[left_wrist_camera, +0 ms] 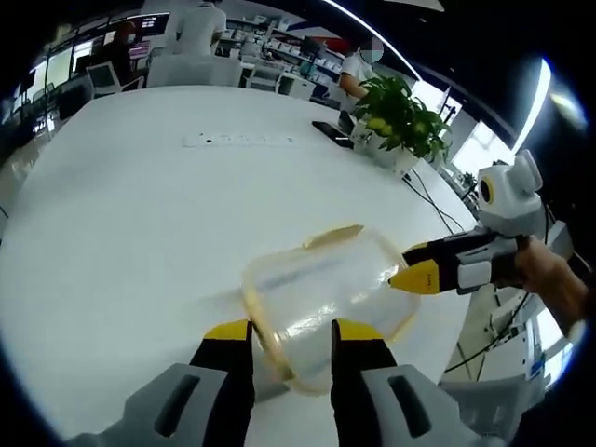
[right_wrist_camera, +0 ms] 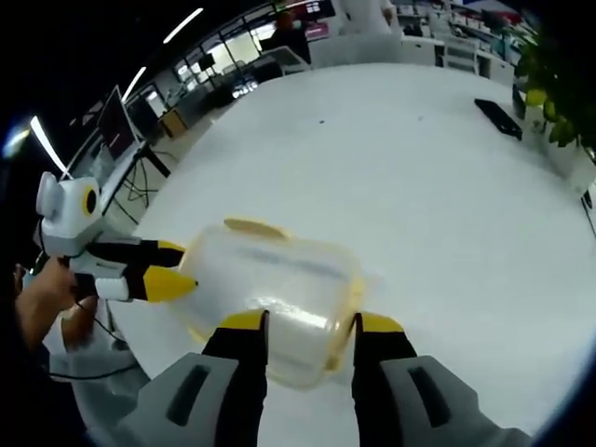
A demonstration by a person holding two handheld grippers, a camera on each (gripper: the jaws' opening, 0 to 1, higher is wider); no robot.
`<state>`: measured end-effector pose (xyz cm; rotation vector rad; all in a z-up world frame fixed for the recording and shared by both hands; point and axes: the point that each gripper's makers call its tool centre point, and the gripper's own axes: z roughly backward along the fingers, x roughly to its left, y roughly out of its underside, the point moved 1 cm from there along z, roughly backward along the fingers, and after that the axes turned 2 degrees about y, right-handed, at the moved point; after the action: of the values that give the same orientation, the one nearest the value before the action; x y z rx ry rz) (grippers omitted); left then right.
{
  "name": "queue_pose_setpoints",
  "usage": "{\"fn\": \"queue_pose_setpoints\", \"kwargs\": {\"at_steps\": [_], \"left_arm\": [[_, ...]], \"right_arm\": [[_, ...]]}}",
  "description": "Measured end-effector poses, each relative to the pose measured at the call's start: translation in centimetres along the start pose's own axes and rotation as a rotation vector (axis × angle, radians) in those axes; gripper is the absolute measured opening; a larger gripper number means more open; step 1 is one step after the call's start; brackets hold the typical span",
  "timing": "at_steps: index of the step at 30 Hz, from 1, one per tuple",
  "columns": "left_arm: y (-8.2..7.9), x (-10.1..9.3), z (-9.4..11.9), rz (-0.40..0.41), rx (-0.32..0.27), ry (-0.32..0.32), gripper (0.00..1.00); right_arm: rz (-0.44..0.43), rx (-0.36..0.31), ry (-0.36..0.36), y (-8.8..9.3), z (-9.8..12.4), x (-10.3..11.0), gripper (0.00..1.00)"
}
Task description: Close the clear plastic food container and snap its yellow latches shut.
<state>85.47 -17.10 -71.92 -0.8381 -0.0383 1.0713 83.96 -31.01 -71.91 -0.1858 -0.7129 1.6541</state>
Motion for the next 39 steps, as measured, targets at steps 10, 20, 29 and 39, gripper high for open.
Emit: {"fn": "queue_pose_setpoints", "kwargs": {"at_steps": [10,20,29,39], "left_arm": [[1.3,0.7,1.6,0.007,0.01,-0.006,0.25],[2.2,1.1,2.7,0.009,0.023,-0.012,0.25],[3.0,1.8,3.6,0.015,0.025,-0.016,0.25],[3.9,2.3,4.8,0.021,0.024,-0.02,0.25]], "right_arm": [[0.002,-0.007,-0.001,0.9,0.1,1.9,0.32],[0.012,-0.013,-0.003,1.7,0.2,3.3,0.32],[0.022,-0.01,-0.007,2.1,0.1,4.4,0.32],[0.028,-0.013,-0.011,2.6,0.1,5.7,0.32]]}}
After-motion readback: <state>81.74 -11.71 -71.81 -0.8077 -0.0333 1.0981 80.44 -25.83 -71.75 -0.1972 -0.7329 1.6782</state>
